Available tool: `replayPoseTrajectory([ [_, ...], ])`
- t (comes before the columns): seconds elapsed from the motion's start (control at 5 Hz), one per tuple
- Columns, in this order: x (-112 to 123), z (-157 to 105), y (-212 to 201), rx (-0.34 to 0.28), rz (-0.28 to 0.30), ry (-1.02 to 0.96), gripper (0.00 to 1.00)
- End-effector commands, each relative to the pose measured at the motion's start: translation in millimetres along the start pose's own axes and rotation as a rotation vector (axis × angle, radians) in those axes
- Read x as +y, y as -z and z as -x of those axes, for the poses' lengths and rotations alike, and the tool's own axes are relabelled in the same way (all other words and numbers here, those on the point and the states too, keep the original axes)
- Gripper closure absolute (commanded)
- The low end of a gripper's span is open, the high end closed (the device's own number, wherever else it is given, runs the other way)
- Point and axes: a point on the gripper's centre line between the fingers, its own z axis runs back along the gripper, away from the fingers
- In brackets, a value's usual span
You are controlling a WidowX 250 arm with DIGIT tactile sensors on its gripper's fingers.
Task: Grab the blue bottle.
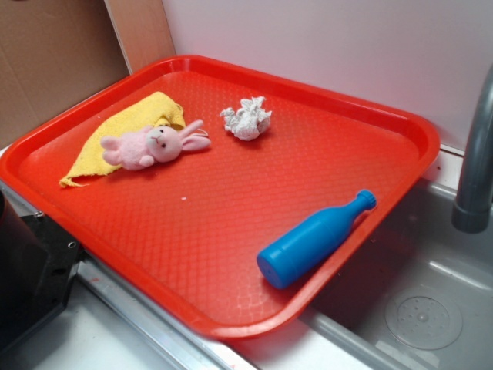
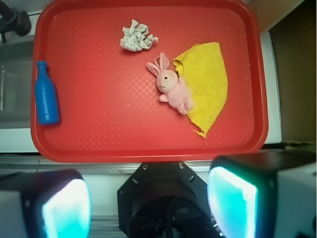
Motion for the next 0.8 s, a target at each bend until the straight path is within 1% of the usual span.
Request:
replayPoseTrajectory([
  [0.0, 0.0, 0.0, 0.0, 0.0, 0.0, 0.0, 0.0],
  [0.2, -6.0, -5.3, 9.9, -0.042, 0.019, -0.074, 0.0],
  [0.4, -17.8, -11.4, 22.5, -0.04, 0.033, -0.106, 0.0],
  [0.6, -29.2, -16.2, 39.2, -0.029, 0.065, -0.164, 0.0],
])
